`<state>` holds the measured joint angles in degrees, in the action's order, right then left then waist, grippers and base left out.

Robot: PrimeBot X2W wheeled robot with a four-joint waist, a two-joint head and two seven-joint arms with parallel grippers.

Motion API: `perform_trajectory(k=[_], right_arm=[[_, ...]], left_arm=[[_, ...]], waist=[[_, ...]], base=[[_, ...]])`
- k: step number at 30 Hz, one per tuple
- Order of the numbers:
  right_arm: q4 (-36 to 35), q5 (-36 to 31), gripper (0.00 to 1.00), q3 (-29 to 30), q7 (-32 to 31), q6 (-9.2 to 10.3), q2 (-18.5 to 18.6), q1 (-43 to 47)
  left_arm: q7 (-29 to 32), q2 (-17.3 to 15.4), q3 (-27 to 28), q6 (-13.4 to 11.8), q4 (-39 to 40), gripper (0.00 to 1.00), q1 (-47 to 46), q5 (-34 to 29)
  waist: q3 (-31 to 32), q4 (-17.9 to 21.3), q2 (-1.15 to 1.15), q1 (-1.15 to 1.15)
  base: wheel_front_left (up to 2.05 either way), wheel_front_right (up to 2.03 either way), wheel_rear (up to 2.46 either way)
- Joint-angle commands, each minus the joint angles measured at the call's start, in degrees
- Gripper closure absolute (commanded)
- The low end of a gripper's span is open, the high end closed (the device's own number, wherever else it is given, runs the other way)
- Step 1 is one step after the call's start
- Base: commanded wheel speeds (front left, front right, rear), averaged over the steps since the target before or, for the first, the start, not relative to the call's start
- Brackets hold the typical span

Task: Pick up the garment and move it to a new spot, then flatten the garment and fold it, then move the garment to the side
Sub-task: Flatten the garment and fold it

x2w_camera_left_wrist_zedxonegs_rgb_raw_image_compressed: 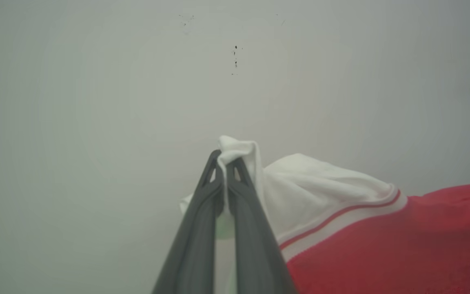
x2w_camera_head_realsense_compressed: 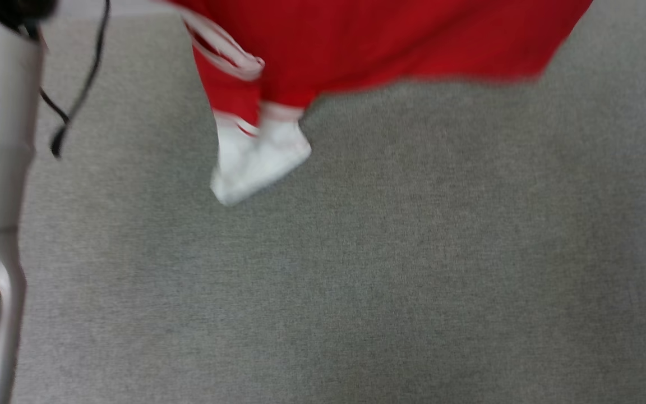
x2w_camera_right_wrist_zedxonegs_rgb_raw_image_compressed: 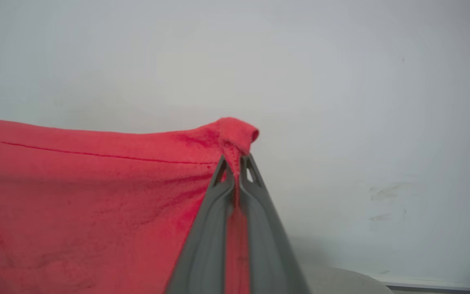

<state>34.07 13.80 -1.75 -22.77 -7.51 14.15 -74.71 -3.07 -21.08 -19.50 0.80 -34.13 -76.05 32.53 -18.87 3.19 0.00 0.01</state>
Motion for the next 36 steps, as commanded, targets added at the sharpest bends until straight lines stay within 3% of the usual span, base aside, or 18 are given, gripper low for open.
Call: perform_trajectory(k=[1,10,15,27,36], right_arm=[[0.3,-0.7,1.0,0.2,1.3,0.04,-0.1,-1.8],[2.2,-2.5,1.0,-0.2,10.7,0.04,0.4,-15.6],[4.7,-2.0,1.0,-1.7,13.4,0.04,0.5,-18.7],[13.8,2.6,1.0,-8.3,15.7,0.04,0.2,-18.3],[13.8,9.0,1.0,-17.5,18.2,0.04,2.2,-4.3]], left_arm=[[-0.7,0.1,-0.1,0.3,-0.9,1.0,-2.3,-0.8],[-4.3,-0.8,-1.1,1.7,-7.2,1.0,-20.3,-4.4],[-5.8,-0.1,-1.2,2.6,-10.0,1.0,-23.4,-4.2],[-9.0,1.4,-0.2,4.8,-17.8,1.0,-19.4,-0.3],[-11.0,1.8,0.8,6.3,-18.9,1.0,-2.9,4.9]], waist=[[-2.7,0.9,0.0,-0.01],[-11.3,1.5,0.0,-0.01],[-15.5,0.8,0.0,-0.01],[-20.2,-0.6,0.0,-0.01],[-12.0,-1.4,0.0,-0.01]], base=[[0.0,0.0,0.0],[0.0,0.0,0.0],[0.0,0.0,0.0],[0.0,0.0,0.0],[0.0,0.0,0.0]])
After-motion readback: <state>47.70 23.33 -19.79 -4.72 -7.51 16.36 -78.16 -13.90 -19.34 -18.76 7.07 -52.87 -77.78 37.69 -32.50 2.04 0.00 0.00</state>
